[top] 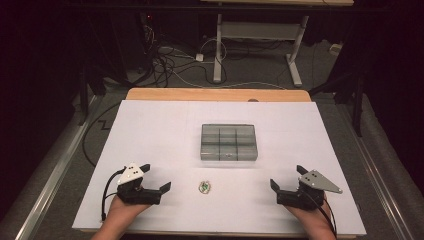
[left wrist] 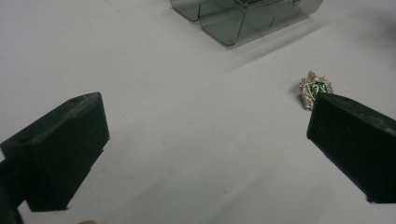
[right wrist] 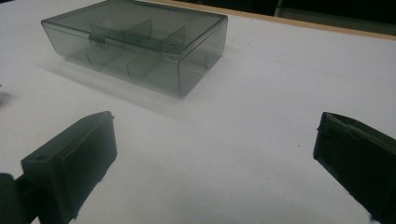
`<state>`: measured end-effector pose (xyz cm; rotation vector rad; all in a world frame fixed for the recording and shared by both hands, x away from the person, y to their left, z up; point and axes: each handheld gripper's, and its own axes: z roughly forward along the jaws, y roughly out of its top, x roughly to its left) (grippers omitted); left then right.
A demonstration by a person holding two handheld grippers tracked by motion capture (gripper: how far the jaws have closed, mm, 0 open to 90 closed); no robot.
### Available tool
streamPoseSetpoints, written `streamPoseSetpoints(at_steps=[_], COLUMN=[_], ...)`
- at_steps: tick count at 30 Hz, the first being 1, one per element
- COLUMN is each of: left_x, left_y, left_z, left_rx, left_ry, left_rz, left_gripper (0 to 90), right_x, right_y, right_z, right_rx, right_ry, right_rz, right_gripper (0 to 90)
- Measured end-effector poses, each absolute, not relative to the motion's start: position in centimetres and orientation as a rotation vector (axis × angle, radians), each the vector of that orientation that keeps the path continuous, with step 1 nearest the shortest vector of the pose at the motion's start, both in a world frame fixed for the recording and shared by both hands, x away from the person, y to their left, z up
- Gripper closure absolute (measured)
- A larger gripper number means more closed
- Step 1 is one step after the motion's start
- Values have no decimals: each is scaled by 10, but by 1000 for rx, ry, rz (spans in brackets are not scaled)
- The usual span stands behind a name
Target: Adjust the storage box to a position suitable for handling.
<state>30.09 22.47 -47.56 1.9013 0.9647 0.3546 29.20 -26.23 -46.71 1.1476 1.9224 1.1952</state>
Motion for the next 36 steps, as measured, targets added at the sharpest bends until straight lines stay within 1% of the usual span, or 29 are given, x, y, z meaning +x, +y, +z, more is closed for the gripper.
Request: streamPoseSetpoints(at_steps=[8,14,16,25,26,27,30,33,35,36], left_x=[300,302,303,300,300,300,300,299,299,299], left_y=[219,222,222,219,219,218,216,214,212,212], left_z=[-475,-475,-474,-471,-471,-471,-472,-472,-472,-472], left_rx=[1930,1923,1924,1946,1947,1953,1970,1981,2001,2001], left_ry=[909,929,943,929,927,914,902,883,865,865], left_rz=[358,366,350,332,331,317,294,281,266,266], left_gripper=[0,0,0,0,6,32,75,148,168,192], right_x=[284,282,283,283,283,283,284,284,284,284], right_y=[-265,-266,-265,-267,-267,-267,-267,-267,-268,-268], right_z=[-465,-465,-465,-464,-464,-464,-464,-465,-465,-465], right_rx=[1132,1126,1126,1112,1112,1112,1108,1111,1113,1113], right_ry=[1926,1917,1916,1913,1912,1912,1913,1915,1914,1914], right_rz=[1209,1215,1219,1220,1220,1220,1218,1215,1212,1211], right_gripper=[0,0,0,0,0,0,0,0,0,0])
